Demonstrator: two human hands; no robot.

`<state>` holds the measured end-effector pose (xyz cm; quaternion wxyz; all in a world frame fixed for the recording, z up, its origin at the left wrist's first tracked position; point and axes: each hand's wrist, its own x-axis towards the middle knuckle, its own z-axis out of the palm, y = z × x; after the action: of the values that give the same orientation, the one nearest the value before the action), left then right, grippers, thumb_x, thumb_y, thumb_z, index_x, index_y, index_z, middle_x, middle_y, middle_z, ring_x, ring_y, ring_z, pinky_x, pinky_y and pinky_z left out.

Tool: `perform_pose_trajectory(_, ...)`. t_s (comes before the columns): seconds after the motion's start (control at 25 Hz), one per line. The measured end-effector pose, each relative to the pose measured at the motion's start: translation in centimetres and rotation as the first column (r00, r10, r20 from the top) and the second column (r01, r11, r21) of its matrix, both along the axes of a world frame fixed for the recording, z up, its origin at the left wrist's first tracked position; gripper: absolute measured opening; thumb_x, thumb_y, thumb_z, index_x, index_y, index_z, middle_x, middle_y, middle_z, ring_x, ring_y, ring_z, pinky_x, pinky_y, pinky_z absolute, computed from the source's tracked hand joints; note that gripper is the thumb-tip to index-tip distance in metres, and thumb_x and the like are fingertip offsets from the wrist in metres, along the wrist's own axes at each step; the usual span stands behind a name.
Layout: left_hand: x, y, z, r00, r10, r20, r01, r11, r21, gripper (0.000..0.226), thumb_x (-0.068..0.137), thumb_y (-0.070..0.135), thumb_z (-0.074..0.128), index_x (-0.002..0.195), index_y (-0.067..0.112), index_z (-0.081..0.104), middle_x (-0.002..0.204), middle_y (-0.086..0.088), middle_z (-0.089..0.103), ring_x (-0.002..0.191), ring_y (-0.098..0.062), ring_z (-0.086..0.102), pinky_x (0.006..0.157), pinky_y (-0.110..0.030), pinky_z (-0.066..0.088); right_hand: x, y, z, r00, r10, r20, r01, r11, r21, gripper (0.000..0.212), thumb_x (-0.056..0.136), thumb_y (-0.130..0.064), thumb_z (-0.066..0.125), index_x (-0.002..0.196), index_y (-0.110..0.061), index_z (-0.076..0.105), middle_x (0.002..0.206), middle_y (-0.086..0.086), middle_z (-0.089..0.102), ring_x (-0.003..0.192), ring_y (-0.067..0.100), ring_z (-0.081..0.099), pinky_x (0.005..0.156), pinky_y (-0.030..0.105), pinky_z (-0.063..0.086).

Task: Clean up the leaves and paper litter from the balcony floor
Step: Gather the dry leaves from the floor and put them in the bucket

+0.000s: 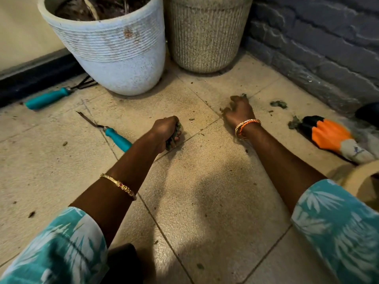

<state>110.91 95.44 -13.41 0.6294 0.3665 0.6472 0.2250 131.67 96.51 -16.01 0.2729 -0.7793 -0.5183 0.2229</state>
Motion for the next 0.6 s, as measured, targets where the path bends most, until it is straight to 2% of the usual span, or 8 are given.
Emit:
perform_pose_trajectory(0.12,-0.7,0.1,-0.6,0.998,0.069,0.001,-0.069,0.997,-0.022,0.037,0.096,0.021,0.040,0.060,0.019,0.043,0.042,0.003,0.044,0.034,-0.010,0.036,0.039,-0.014,0.024,-2.4,0.4,-2.1,0.983,0.108,0.145,-0.098,0.992,-0.076,0.051,0.090,-0.032,0.053,0.130,-0.001,0.046,0.134,0.024,0.045,0.124,0.036,0.043,0.102,0.034,0.036)
perform_pose_trajectory(0.2,-0.9,0.2,-0.7,0.993,0.112,0.042,-0.111,0.993,-0.028,0.037,0.098,0.019,0.040,0.061,0.017,0.043,0.044,0.001,0.043,0.031,-0.010,0.037,0.037,-0.014,0.027,-5.2,0.0,-2.8,0.968,0.176,0.177,-0.174,0.984,-0.031,0.058,0.093,-0.034,0.051,0.138,0.000,0.038,0.144,0.024,0.034,0.134,0.035,0.031,0.111,0.037,0.027)
perform_pose_trajectory(0.28,-1.0,0.1,-1.1,0.992,0.117,0.038,-0.116,0.993,-0.025,0.037,0.098,0.020,0.041,0.062,0.016,0.045,0.046,0.000,0.044,0.029,-0.009,0.037,0.036,-0.012,0.029,-7.7,-0.6,-3.4,0.950,0.265,0.165,-0.275,0.961,0.038,0.053,0.095,-0.028,0.048,0.139,-0.001,0.037,0.147,0.023,0.030,0.137,0.034,0.026,0.113,0.037,0.024)
perform_pose_trajectory(0.36,-1.0,0.1,-1.4,0.993,0.117,0.033,-0.116,0.993,-0.024,0.038,0.099,0.021,0.042,0.063,0.014,0.048,0.041,0.002,0.046,0.029,-0.009,0.038,0.035,-0.012,0.031,-8.9,-1.3,-4.1,0.885,0.393,0.249,-0.422,0.903,0.078,0.041,0.095,-0.013,0.045,0.135,-0.002,0.044,0.145,0.022,0.034,0.136,0.034,0.029,0.112,0.037,0.028)
perform_pose_trajectory(0.4,-1.1,0.2,-1.5,0.993,0.118,0.033,-0.117,0.993,-0.024,0.038,0.099,0.021,0.042,0.062,0.013,0.050,0.039,0.002,0.046,0.029,-0.010,0.038,0.035,-0.013,0.032,-9.1,-1.6,-4.4,0.848,0.434,0.305,-0.482,0.870,0.101,0.038,0.093,-0.003,0.045,0.130,-0.001,0.051,0.141,0.021,0.041,0.132,0.035,0.035,0.108,0.037,0.034)
perform_pose_trajectory(0.48,-1.4,0.3,-1.8,0.993,0.117,0.029,-0.116,0.993,-0.031,0.040,0.099,0.021,0.042,0.061,0.011,0.051,0.040,0.001,0.046,0.030,-0.011,0.039,0.036,-0.015,0.034,-8.9,-2.1,-4.4,0.796,0.469,0.383,-0.556,0.816,0.156,0.036,0.081,0.014,0.045,0.109,0.004,0.064,0.120,0.023,0.058,0.111,0.039,0.050,0.087,0.037,0.046)
perform_pose_trajectory(0.52,-1.6,0.4,-2.0,0.993,0.116,0.037,-0.115,0.993,-0.040,0.040,0.099,0.021,0.042,0.061,0.011,0.051,0.040,0.001,0.046,0.030,-0.011,0.039,0.037,-0.016,0.035,-8.8,-2.2,-4.0,0.779,0.470,0.415,-0.574,0.802,0.167,0.033,0.076,0.017,0.044,0.097,0.006,0.067,0.106,0.024,0.062,0.100,0.039,0.054,0.076,0.035,0.046)
perform_pose_trajectory(0.6,-1.8,0.6,-2.3,0.992,0.104,0.064,-0.100,0.993,-0.064,0.038,0.098,0.021,0.042,0.064,0.009,0.053,0.043,0.000,0.047,0.033,-0.012,0.040,0.039,-0.018,0.037,-8.7,-1.9,-2.6,0.759,0.452,0.469,-0.569,0.811,0.138,0.031,0.075,0.019,0.043,0.088,0.005,0.067,0.094,0.023,0.062,0.092,0.036,0.056,0.067,0.031,0.040)
